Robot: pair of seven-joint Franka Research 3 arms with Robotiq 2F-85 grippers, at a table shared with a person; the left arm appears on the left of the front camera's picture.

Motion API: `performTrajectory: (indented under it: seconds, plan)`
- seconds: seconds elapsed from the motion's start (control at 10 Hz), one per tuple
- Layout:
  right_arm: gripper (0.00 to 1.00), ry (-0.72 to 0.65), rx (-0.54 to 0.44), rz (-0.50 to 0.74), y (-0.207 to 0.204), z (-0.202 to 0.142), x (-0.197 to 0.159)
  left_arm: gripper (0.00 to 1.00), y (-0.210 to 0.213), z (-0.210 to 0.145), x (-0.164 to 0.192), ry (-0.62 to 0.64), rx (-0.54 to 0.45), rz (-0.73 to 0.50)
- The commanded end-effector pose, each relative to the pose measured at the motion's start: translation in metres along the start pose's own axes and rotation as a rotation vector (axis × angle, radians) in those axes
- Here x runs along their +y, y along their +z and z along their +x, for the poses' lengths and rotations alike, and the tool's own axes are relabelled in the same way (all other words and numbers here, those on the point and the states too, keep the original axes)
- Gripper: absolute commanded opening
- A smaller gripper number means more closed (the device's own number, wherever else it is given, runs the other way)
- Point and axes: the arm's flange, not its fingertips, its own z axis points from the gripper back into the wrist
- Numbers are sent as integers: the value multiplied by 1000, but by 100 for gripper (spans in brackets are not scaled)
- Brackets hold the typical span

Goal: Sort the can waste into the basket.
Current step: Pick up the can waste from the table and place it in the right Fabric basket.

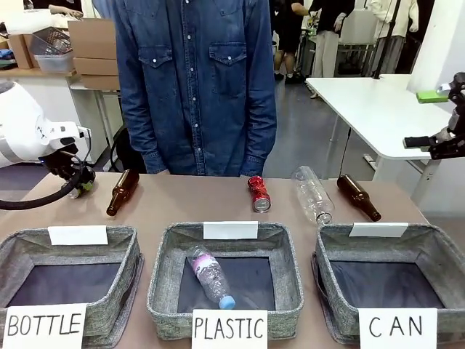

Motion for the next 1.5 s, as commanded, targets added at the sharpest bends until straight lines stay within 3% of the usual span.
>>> performTrajectory:
  seconds: [0.0,0.4,0.6,0.9,1.1,1.2,1.3,1.4]
  plan:
    - [100,27,-10,23,-2,4,2,0,4,1,4,8,9,-10]
    - [100,27,-10,23,-2,4,2,0,26,-5,9,10,-39,-5]
    - [100,27,-10,23,-2,4,2,0,61,-16,9,28,-79,-35]
    - [100,27,-10,23,-2,4,2,0,218,-70,-24,-56,-187,-406]
    - [100,27,-10,23,-2,4,2,0,279,-113,-70,-302,-259,-738]
    - [100,27,-10,23,-2,4,2,0,299,-132,-104,-485,-303,-887]
    - [100,27,-10,23,-2,4,2,0,315,-149,-135,-518,-333,-901]
    - [100,27,-10,23,-2,4,2,0,331,-172,-169,-675,-340,-929]
